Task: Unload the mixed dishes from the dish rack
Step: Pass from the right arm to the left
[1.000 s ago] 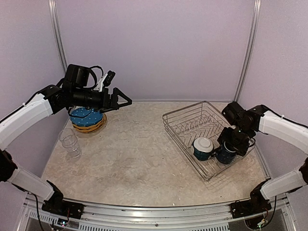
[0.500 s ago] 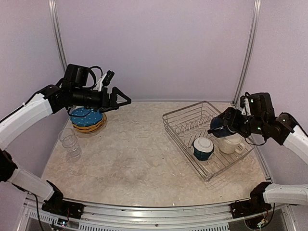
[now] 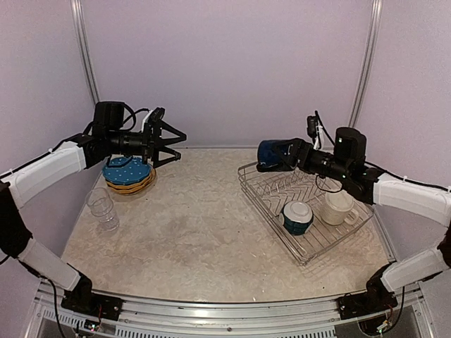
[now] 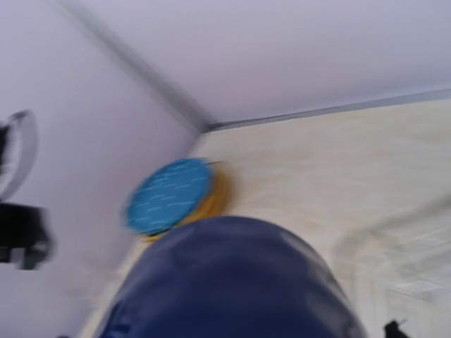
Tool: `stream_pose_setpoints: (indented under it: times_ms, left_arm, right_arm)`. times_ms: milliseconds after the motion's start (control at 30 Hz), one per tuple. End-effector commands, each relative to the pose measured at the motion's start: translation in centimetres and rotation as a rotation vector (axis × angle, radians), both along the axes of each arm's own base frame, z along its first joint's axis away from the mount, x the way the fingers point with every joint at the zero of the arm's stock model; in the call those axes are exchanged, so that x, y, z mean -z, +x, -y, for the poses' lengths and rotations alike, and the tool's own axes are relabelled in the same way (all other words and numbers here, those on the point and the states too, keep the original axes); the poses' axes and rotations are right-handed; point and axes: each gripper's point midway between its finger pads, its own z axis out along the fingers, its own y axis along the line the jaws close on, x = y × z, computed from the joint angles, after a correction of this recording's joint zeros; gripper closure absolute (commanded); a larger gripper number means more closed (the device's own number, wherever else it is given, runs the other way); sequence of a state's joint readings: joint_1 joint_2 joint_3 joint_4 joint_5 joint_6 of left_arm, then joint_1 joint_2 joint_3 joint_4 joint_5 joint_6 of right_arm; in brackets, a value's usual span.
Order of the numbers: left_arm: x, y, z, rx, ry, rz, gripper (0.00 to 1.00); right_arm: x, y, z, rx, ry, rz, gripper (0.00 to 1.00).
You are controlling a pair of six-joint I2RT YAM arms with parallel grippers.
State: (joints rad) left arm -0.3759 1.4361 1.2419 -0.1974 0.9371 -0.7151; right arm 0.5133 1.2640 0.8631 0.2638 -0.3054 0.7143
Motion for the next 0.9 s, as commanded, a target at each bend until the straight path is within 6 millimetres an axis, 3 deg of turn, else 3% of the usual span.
stream_pose_setpoints:
  times_ms: [0,200,367,533,667,867]
  left_arm:
    - [-0.7,-1.2,1.2,0.143,-0.125,-0.059,0.04]
    - [0.6,-0.9,1.9,0.199,-0.175,-0.146,0.11]
    - [1.3,-1.4,2.9,0.257,-0.185,-0.175,0.08]
    - [1.9,-2.2,4.0,0.295,-0.180,-0.191,0.12]
    - [1.9,-2.3,4.1,0.305,-0.192,-0.186,0.20]
    - [1.8,-2.4,4.2,0.310,-0.195,-0.186,0.40]
  right_arm:
    - [-8.9,-2.9,-7.0,-0.294,0.261,0.275,1.00]
    - [-8.1,-2.2,-12.5,-0.407,0.357,0.222,1.00]
    - [-6.1,-1.0,-15.4,-0.472,0.387,0.134,1.00]
    - [-5.3,-1.9,-18.3,-0.568,0.431,0.109,1.00]
    - [-4.3,-2.4,-19.7,-0.599,0.433,0.089,1.00]
    - [-3.3,-2.6,-20.6,-0.603,0.455,0.078,1.00]
